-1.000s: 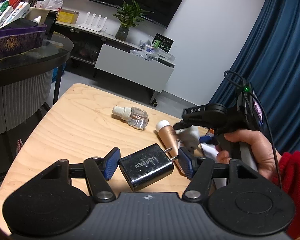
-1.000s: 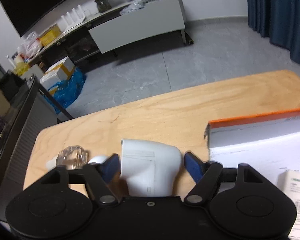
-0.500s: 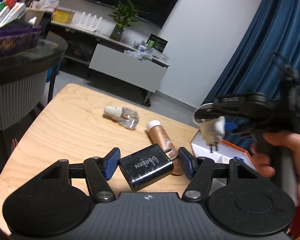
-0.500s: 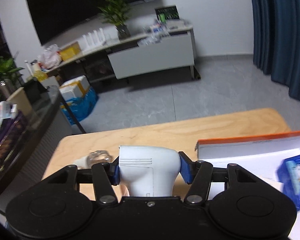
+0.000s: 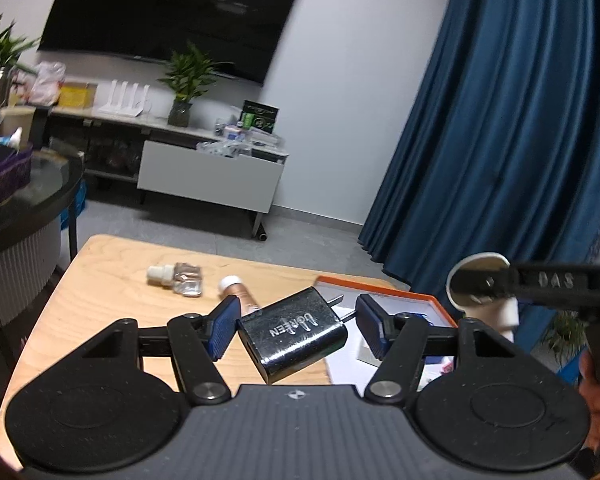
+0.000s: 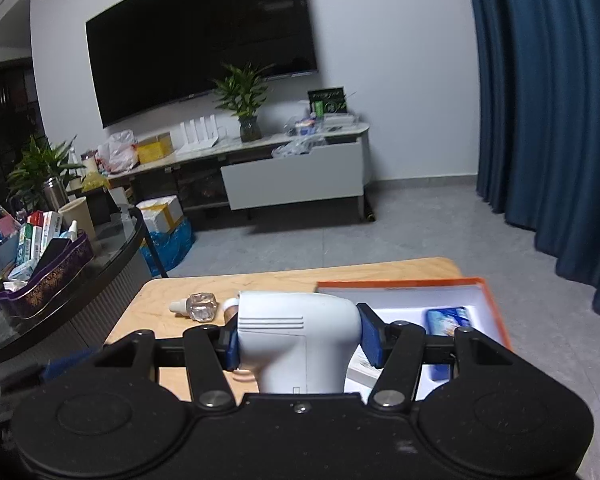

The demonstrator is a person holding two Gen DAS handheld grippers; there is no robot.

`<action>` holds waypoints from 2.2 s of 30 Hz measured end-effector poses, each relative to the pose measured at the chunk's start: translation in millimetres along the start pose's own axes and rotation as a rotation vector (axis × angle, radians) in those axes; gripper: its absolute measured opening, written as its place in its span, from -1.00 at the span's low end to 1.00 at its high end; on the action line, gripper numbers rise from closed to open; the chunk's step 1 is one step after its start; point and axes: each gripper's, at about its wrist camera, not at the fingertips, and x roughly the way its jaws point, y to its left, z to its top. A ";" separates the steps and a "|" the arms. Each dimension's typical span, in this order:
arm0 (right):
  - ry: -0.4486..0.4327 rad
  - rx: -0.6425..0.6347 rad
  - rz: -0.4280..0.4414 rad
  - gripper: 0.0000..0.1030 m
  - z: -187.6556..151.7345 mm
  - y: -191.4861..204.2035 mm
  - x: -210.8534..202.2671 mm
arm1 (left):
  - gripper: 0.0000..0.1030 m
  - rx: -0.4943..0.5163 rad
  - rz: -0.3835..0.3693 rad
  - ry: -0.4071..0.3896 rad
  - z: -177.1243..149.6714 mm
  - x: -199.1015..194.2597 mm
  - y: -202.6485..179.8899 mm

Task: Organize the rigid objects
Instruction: 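Carry the white diffuser with right gripper while left carries the black charger over the box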

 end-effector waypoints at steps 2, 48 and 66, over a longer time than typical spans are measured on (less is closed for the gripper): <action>-0.014 0.010 -0.015 0.30 -6.7 -9.4 -14.5 | 0.24 0.031 -0.005 0.003 0.5 -2.1 -12.4; -0.114 0.096 -0.130 0.30 -40.4 -92.2 -88.7 | 0.25 0.219 -0.062 0.037 -20.3 7.7 -109.8; -0.042 0.090 -0.121 0.30 -32.7 -102.7 -38.8 | 0.25 0.237 -0.066 0.096 -22.9 41.8 -115.3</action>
